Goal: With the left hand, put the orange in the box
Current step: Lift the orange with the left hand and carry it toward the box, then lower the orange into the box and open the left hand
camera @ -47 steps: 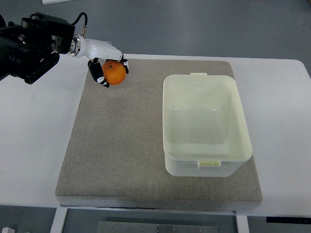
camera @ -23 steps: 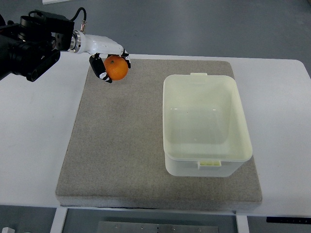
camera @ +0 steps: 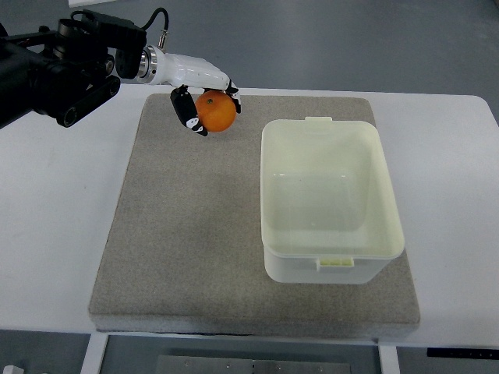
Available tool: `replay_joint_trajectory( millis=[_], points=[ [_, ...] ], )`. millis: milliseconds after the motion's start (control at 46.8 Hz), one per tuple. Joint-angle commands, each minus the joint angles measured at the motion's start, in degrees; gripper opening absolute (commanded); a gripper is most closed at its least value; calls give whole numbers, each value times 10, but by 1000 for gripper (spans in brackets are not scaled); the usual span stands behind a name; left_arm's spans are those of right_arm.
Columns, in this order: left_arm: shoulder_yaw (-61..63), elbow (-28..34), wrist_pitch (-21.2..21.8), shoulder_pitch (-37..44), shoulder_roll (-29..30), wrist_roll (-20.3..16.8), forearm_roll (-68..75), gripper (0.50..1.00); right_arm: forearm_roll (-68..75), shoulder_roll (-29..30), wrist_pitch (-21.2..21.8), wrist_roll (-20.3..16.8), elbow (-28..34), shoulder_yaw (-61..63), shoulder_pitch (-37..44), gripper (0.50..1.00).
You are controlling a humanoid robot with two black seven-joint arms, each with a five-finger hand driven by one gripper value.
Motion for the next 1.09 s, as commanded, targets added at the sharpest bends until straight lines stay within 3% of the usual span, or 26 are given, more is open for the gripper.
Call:
replay_joint_trajectory(
  millis=[0, 214, 406, 706, 1070],
  points=[
    [-4, -3, 1, -8, 3, 0, -4, 500, 0, 0, 0, 0, 0, 0, 0, 932],
    [-48, -46, 7, -37, 20, 0, -18, 500, 0, 0, 0, 0, 0, 0, 0, 932],
    [-78, -145, 8, -44, 57, 0, -17, 500, 0, 0, 0, 0, 0, 0, 0, 932],
    [-101, -234, 31, -44, 75, 0, -16, 500, 0, 0, 0, 0, 0, 0, 0, 932],
    [-129, -357, 30, -39, 87, 0, -16, 500, 0, 0, 0, 0, 0, 0, 0, 932]
  ],
)
